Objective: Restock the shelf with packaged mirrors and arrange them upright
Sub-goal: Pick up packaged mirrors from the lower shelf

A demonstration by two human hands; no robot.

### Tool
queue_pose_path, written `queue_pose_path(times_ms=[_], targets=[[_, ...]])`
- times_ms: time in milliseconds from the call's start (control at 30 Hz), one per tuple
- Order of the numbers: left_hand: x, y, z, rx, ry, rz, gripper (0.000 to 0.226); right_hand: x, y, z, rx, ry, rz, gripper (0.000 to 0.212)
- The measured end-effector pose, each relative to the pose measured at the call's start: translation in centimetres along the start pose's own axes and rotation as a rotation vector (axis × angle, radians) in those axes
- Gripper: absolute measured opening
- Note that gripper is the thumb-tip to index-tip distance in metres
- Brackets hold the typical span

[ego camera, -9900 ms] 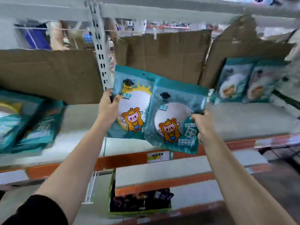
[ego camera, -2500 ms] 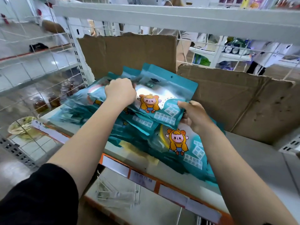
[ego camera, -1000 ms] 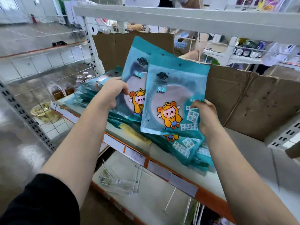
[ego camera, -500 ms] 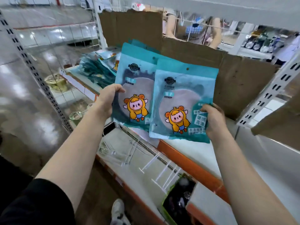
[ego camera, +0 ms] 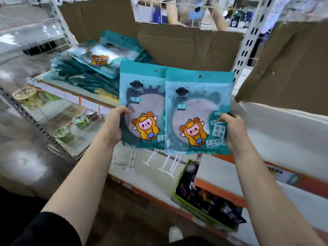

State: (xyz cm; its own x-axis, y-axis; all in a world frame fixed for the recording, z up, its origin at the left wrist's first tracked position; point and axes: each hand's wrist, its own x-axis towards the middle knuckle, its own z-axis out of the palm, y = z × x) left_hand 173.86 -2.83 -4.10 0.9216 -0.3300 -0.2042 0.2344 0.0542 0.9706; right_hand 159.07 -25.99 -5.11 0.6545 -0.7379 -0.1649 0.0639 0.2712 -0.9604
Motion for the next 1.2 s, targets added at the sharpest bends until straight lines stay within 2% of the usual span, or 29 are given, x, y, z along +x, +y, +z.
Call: queue_pose_path(times_ms=[100,300,433,600,833,1000,1200], targets=[[-0.7,0.2,-0.5,-0.033,-0.038,0.011,0.019,-2.6,-0.3,-0.8,0.029,0.055,-0.021,0.019],[-3.0,-4.3,1.5,-0.085,-0.182,-0.156,0.007,-8.5,1.3,-5.4,-0.026,0.215,0.030,0.017],[-4.9,-5.6,4.8,-0.109,-0.260,-0.237,0.020,-11.7,1.8,-9.1,0.001,0.325,0.011,0.016],[-9.0,-7.8,10.8,0.007,-0.441,-0.281,0.015,-16.9,2.1,-16.2,0.007,0.479,-0.046,0.017],[-15.3,-10.0,20.6,0.014,-0.604,-0.323,0.012,-22.5,0.4,-26.2,0.092,0.655,-0.085,0.018],[-22.2,-12.2,29.3,-0.036,-0.716,-0.341,0.019,-26.0,-1.8,-35.5,0.121,0.725,-0.155,0.018],[-28.4,-15.2,36.6,0.013,-0.773,-0.346,0.012,-29.6,-2.8,-44.7,0.121,0.799,-0.124,0.019]])
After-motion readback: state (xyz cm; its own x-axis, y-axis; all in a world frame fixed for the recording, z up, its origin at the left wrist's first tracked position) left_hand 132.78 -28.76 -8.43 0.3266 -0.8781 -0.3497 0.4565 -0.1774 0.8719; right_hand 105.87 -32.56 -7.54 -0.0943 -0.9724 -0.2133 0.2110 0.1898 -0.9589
